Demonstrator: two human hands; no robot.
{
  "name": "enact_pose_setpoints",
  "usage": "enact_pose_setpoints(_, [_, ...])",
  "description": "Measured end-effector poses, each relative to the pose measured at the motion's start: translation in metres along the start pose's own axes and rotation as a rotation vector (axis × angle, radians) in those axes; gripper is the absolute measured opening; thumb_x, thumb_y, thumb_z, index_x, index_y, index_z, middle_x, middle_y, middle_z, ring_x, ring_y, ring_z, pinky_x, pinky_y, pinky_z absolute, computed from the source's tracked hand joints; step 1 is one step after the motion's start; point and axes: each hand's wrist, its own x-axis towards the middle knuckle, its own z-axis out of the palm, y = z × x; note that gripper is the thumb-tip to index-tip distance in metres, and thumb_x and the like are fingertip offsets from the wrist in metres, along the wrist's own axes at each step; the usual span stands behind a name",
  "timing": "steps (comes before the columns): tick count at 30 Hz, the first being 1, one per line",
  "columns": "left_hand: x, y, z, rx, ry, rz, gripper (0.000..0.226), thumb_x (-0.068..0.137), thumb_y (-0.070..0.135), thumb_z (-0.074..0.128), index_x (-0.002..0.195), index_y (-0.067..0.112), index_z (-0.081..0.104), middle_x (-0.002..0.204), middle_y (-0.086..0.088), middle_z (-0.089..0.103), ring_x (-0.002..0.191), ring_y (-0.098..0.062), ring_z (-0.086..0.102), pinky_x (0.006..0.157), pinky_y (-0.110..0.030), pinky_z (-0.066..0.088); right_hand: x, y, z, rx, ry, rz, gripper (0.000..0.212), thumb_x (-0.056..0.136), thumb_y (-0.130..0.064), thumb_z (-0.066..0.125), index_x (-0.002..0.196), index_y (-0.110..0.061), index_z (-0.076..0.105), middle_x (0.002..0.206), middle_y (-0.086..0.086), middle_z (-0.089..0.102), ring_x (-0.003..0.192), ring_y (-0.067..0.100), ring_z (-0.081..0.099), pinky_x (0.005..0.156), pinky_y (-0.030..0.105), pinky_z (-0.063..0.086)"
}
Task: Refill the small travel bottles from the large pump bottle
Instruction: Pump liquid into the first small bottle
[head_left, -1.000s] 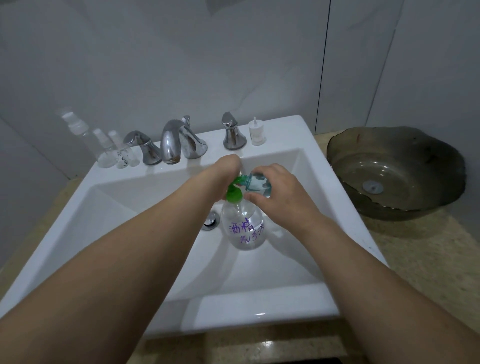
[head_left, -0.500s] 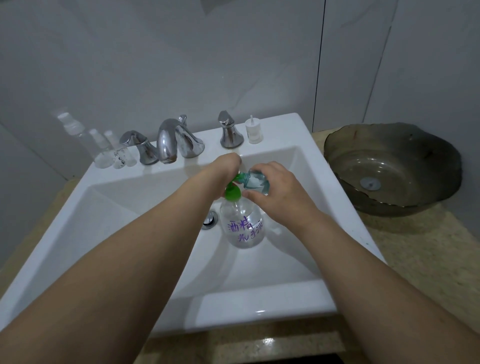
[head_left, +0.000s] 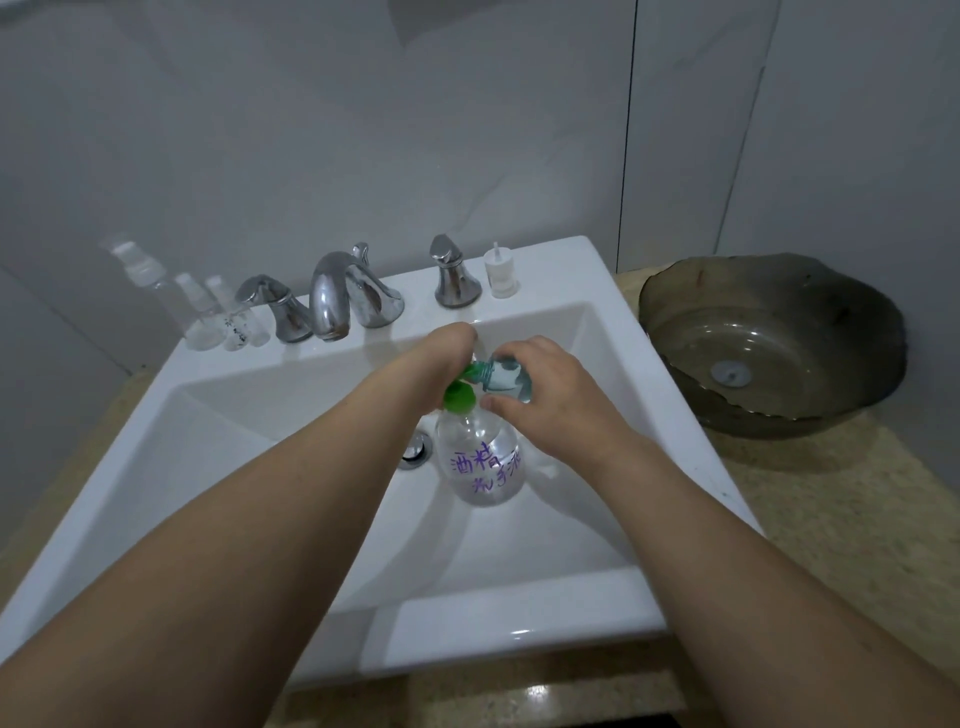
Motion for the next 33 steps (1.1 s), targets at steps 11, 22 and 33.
enact_pose_setpoints(11, [-0.002, 0.007, -0.005, 0.035, 0.008, 0.042, 0.025, 0.101, 0.027, 0.031, 0.105, 0.011, 0.049, 0.098, -0.008, 0.055, 0.066, -0.018, 0.044, 0.05, -0.029, 0.021, 0.001, -0.003, -0.002, 0.03, 0.032, 0.003, 0.043, 0.081, -0.03, 0.074, 0.119, -0.016, 0.059, 0.105, -0.005, 0.049, 0.09, 0.005, 0.045, 0.079, 0.016, 0.035])
enact_pose_setpoints(22, [0.005, -0.001, 0.004, 0.035, 0.02, 0.019, 0.024, 0.103, 0.03, 0.031, 0.098, 0.011, 0.045, 0.075, -0.006, 0.044, 0.058, -0.019, 0.039, 0.045, -0.026, 0.022, 0.001, 0.003, 0.001, -0.039, -0.001, 0.005, 0.043, 0.079, -0.031, 0.075, 0.116, -0.016, 0.059, 0.103, -0.003, 0.05, 0.088, 0.008, 0.046, 0.078, 0.02, 0.036])
enact_pose_setpoints(33, [0.008, -0.001, 0.003, 0.052, 0.043, 0.028, 0.023, 0.101, 0.025, 0.033, 0.095, 0.009, 0.049, 0.08, -0.009, 0.048, 0.06, -0.019, 0.042, 0.045, -0.027, 0.029, 0.001, 0.001, 0.0, -0.035, -0.012, 0.014, 0.044, 0.081, -0.031, 0.073, 0.119, -0.017, 0.058, 0.105, -0.004, 0.05, 0.09, 0.006, 0.044, 0.081, 0.02, 0.037])
